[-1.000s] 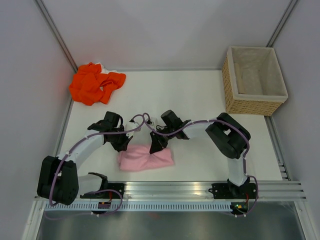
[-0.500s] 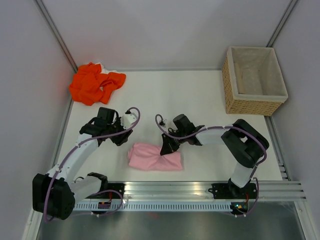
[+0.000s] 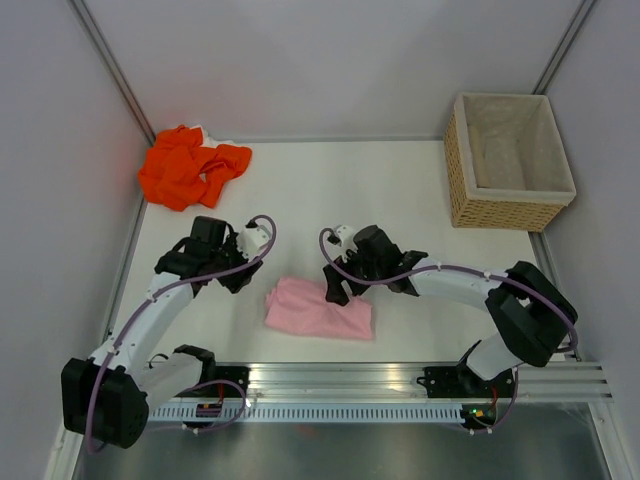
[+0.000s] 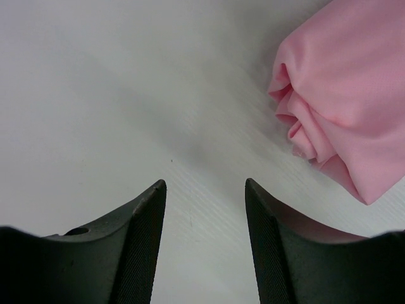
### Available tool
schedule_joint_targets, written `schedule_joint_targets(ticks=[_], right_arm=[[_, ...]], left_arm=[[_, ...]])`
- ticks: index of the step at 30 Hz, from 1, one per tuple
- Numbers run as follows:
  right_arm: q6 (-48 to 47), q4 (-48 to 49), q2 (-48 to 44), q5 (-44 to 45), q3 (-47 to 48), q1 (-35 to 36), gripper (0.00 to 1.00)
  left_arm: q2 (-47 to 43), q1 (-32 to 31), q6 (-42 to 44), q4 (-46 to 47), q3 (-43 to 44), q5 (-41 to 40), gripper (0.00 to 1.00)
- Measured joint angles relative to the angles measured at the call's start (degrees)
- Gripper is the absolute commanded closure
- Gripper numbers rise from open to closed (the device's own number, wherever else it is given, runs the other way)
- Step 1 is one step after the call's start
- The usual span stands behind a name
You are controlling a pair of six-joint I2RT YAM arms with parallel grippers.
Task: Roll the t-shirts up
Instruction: Roll the tshirt
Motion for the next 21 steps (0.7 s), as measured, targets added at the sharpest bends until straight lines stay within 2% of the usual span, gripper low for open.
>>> schedule_joint_targets(ticks=[3, 4, 6, 11, 15, 21], right_arm=[[-4.11, -4.74, -2.89, 5.84, 3.93, 1.33, 0.07], [-5.57, -5.99, -3.89, 7.98, 5.60, 1.97, 0.02], [-8.48, -8.04, -5.53, 11.80, 8.63, 3.50, 0.02], [-14.01, -10.80, -6.95, 18.27, 11.08, 12.26, 0.02], [-17.42, -13.46, -2.60, 20.50, 11.10, 20.13, 0.02], [-20.83, -15.19, 5.27, 22.16, 12.17, 21.46, 0.02]], left_arm=[[-1.77, 0.81, -0.55, 0.00, -0.28, -1.81, 0.36], [-2.67, 1.31, -0.72, -0.07, -0.48, -2.38, 0.36], [-4.50, 2.36, -1.11, -0.13, -0.96, -3.78, 0.35], [-9.09, 4.52, -2.05, -1.40, -2.32, -6.40, 0.33], [-12.24, 5.35, -2.38, -2.25, -3.10, -7.72, 0.32], [-13.11, 6.64, -2.58, -2.86, -3.28, -7.91, 0.32]])
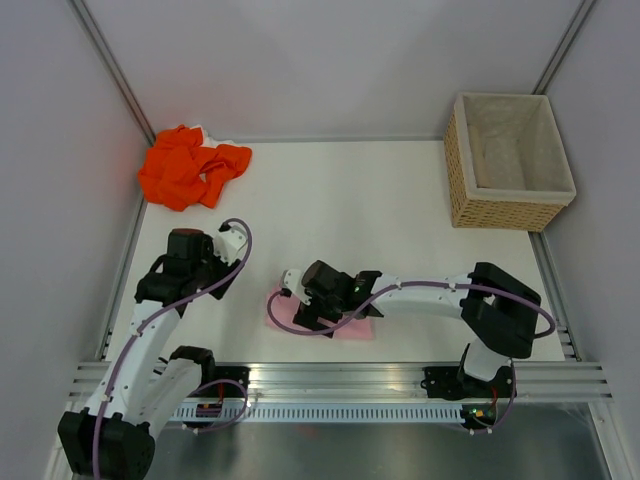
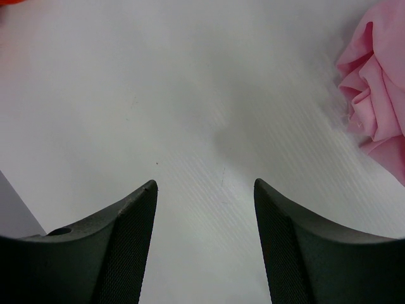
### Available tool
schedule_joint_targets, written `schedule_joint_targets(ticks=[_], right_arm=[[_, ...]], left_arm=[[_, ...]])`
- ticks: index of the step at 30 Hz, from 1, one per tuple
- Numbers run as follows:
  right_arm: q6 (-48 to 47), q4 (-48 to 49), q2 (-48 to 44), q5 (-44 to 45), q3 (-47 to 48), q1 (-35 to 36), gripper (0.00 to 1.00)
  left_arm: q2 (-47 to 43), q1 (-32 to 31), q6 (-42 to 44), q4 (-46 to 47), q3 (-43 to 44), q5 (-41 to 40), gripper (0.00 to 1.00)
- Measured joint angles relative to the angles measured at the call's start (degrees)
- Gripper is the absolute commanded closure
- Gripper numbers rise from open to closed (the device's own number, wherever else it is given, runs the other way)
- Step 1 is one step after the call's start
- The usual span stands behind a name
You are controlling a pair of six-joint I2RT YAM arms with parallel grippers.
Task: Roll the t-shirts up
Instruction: Roll the tshirt
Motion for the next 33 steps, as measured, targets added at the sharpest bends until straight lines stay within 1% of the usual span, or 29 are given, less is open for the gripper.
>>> schedule_joint_targets(ticks=[4, 11, 16, 20, 22, 24, 25, 26, 27, 28, 32, 33], right_arm=[[-0.98, -0.44, 3.28, -0.24, 2.14, -0.02, 0.02], [-1.09, -0.85, 4.09, -2.10, 2.40, 0.28, 0.02], [-0.72, 0.09, 6.29, -1.92, 2.69, 0.46, 0.02], [-0.13, 0.83, 7.04, -1.88, 3.28, 0.46, 0.06], [0.15, 1.03, 7.39, -1.68, 3.58, 0.46, 0.11], [0.44, 1.07, 7.72, -1.42, 3.98, 0.46, 0.23], [0.68, 1.01, 7.96, -1.01, 4.31, 0.46, 0.30], [0.85, 0.98, 8.13, -0.74, 4.48, 0.46, 0.43], [0.90, 0.96, 8.48, -0.09, 4.83, 0.46, 0.47], [1.14, 0.98, 8.70, 0.33, 5.05, 0.44, 0.49], [2.40, 1.25, 8.85, 1.79, 5.22, -0.48, 0.67], [3.02, 1.40, 8.85, 1.88, 5.22, -0.90, 0.68]], left_arm=[[0.00, 0.52, 0.00, -0.04, -0.22, 0.02, 0.32], [0.04, 0.83, 0.00, -0.13, -0.85, 0.24, 0.32], [0.28, 0.87, 0.00, -0.13, -0.87, 0.26, 0.32], [0.28, 0.87, 0.00, -0.13, -0.87, 0.26, 0.32], [0.28, 0.87, 0.00, -0.13, -0.87, 0.31, 0.32], [0.28, 0.87, 0.00, -0.13, -0.87, 0.35, 0.32], [0.28, 0.87, 0.00, -0.13, -0.87, 0.42, 0.32], [0.28, 0.87, 0.00, -0.13, -0.87, 0.44, 0.32], [0.28, 0.87, 0.00, -0.13, -0.87, 0.48, 0.32], [0.28, 0.87, 0.00, -0.13, -0.90, 0.50, 0.32], [0.33, 0.87, 0.00, -0.13, -0.90, 0.70, 0.32], [0.39, 0.87, 0.00, -0.13, -0.90, 0.72, 0.32]])
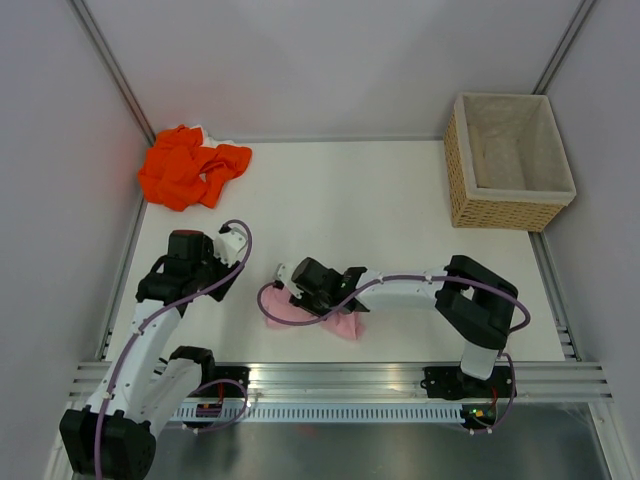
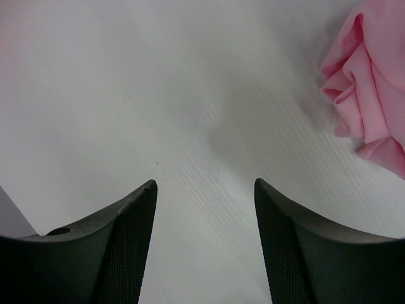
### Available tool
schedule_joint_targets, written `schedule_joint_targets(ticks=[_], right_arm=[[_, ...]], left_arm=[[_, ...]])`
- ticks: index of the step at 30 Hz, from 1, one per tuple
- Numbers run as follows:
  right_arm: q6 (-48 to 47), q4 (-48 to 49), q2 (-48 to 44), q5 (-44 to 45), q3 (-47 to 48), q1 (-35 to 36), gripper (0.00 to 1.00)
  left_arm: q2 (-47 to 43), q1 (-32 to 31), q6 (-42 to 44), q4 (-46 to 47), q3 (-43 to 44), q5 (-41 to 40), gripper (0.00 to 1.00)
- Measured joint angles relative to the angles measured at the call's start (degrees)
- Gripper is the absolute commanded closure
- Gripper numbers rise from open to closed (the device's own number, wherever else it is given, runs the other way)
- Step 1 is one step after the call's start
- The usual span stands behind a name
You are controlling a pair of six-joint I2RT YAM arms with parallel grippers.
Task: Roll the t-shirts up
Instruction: Roll the tshirt
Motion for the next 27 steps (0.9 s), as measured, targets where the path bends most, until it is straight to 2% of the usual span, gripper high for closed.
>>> schedule_joint_targets(ticks=[3, 7, 10, 13, 17, 23, 27], right_arm=[[2.05, 0.63, -0.04, -0.02, 0.00, -1.75, 0.68], [3.82, 0.79, -0.04, 0.11, -0.07, -4.11, 0.31], [4.04, 0.37, -0.17, 0.31, -0.26, -4.70, 0.22], [4.37, -0.74, -0.92, 0.81, -0.28, -4.74, 0.20], [5.42, -3.50, -4.55, 2.08, -0.31, -4.74, 0.15], [11.39, -4.44, -19.47, 3.21, -1.05, -4.76, 0.07], [20.83, -1.79, -29.81, 2.27, -8.61, -6.38, 0.08]], left_arm=[[0.24, 0.00, 0.00, 0.00, 0.00, 0.07, 0.32], [0.94, 0.00, 0.00, 0.02, 0.00, 1.14, 0.32], [2.25, 0.00, -0.02, 0.02, 0.00, 1.99, 0.31], [4.68, 0.00, -0.07, -0.42, 0.76, 4.13, 0.29], [10.23, -0.02, -1.22, -1.64, 6.19, 9.25, 0.24], [19.82, -2.58, -5.53, 1.57, 13.42, 13.66, 0.19], [23.21, -7.56, -9.31, 5.38, 13.35, 14.25, 0.18]])
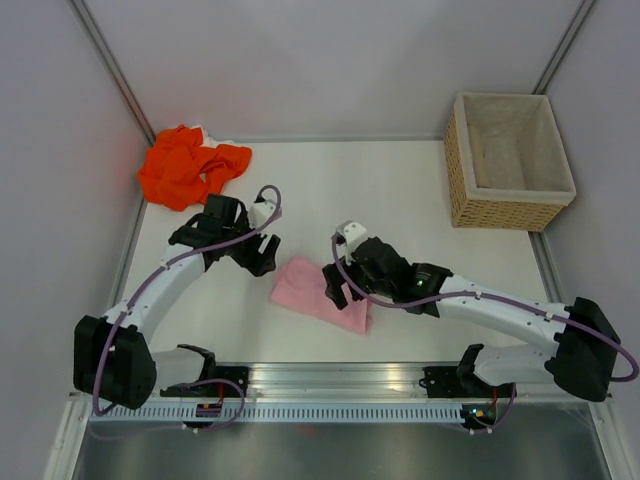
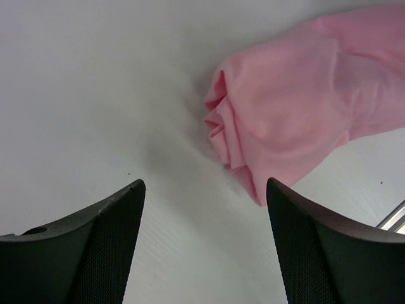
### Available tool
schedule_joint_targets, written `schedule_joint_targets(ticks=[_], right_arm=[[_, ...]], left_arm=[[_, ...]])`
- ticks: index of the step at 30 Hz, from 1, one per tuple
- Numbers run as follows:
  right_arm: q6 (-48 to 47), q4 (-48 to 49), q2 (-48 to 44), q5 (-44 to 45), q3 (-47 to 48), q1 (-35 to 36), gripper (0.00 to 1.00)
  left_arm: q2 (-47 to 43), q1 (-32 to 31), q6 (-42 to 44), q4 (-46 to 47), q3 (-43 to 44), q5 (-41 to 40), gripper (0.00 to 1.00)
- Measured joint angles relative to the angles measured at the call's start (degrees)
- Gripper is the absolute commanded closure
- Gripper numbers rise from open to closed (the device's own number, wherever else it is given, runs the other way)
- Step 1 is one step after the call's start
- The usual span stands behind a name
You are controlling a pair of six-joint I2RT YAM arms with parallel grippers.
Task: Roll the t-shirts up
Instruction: Roll the tshirt
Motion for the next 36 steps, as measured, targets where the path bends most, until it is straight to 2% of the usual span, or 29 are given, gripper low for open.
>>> schedule_joint_targets(ticks=[7, 13, 16, 18, 22, 24, 26, 27, 30, 33, 34, 35, 36], right_arm=[[14.60, 2.82, -8.09, -3.02, -19.26, -11.30, 0.05], [18.69, 12.35, -7.96, -9.35, -23.78, -14.01, 0.07], [19.41, 17.66, -6.21, -12.31, -25.79, -14.73, 0.13], [19.65, 20.59, -4.68, -14.25, -27.23, -15.89, 0.20], [20.15, 23.91, -1.64, -17.22, -29.24, -18.84, 0.39], [20.09, 25.40, -0.72, -18.78, -29.57, -19.98, 0.45], [20.00, 27.82, 0.20, -20.26, -29.57, -20.50, 0.53], [19.93, 29.03, 0.70, -21.07, -29.57, -20.63, 0.57], [20.00, 32.02, 3.06, -23.39, -29.53, -20.68, 0.69], [20.09, 33.68, 5.31, -25.27, -29.40, -20.85, 0.78], [20.00, 33.94, 5.97, -26.03, -29.24, -21.00, 0.93], [19.82, 33.99, 6.47, -26.80, -28.96, -21.31, 1.00], [20.11, 34.10, 7.04, -27.76, -28.44, -21.88, 1.00]], left_arm=[[6.19, -6.95, -4.79, 8.48, -0.46, -0.31, 0.18], [13.20, -6.95, -6.86, 12.96, -0.61, -0.90, 0.18], [15.28, -6.97, -7.63, 14.32, -0.79, -0.09, 0.24], [16.61, -6.97, -7.85, 15.04, -0.79, 0.90, 0.28], [19.32, -6.97, -8.02, 15.54, -0.87, 2.73, 0.50], [19.71, -6.97, -8.07, 15.45, -1.20, 3.85, 0.57], [19.71, -6.97, -8.09, 15.41, -1.40, 5.57, 0.68], [19.71, -6.97, -8.07, 15.39, -1.40, 6.80, 0.78], [19.71, -6.95, -7.98, 15.21, -1.42, 9.60, 0.97], [19.69, -6.71, -7.91, 14.80, -1.42, 11.43, 0.98], [19.69, -6.40, -7.91, 14.60, -1.42, 12.13, 0.98], [19.67, -5.99, -7.91, 14.38, -1.42, 12.68, 0.98], [19.58, -5.33, -7.91, 14.16, -1.42, 12.98, 0.98]])
